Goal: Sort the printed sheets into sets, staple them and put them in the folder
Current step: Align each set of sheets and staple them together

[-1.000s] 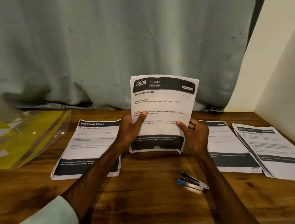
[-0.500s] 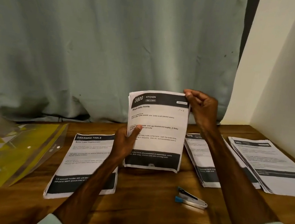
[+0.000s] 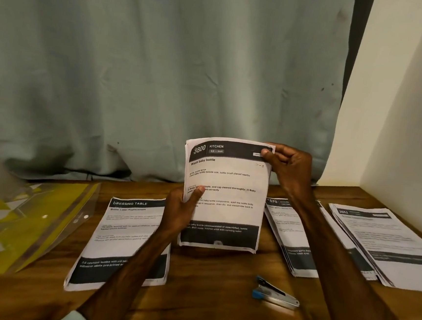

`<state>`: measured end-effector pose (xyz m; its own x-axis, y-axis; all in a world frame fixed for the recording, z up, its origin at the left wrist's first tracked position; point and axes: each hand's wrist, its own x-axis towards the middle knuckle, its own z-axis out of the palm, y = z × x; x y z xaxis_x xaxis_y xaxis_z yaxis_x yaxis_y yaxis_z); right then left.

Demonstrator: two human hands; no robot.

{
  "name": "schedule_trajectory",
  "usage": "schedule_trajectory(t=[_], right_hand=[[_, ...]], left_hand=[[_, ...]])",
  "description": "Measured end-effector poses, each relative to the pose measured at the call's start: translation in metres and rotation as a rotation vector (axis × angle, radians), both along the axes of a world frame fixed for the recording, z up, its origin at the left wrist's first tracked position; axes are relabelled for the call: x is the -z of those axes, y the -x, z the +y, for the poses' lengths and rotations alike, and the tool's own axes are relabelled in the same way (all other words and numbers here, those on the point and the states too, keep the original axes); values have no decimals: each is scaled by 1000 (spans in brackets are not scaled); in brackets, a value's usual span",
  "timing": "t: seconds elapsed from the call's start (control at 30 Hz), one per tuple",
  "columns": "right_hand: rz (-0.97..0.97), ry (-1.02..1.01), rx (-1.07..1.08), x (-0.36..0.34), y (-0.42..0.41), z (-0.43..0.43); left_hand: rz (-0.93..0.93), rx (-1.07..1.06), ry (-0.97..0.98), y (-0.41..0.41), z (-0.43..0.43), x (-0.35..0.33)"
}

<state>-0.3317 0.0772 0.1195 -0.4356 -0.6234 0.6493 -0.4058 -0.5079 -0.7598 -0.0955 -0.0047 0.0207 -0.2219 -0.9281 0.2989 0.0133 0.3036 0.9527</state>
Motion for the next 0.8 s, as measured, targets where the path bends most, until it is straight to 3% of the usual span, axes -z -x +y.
schedule_trajectory(t=[0.13, 0.33, 0.53, 0.8], right_hand=[[-5, 28, 14, -2, -2, -1], [-16, 22, 26, 0, 0, -1], [-40, -6, 27, -2, -1, -5], [-52, -7, 11, -4, -4, -3]], left_hand=[[23, 47, 37, -5, 0, -13], [88, -21, 295, -23, -14, -83], [-239, -105, 797, -38, -34, -136], [-618, 48, 1024, -40, -41, -156]])
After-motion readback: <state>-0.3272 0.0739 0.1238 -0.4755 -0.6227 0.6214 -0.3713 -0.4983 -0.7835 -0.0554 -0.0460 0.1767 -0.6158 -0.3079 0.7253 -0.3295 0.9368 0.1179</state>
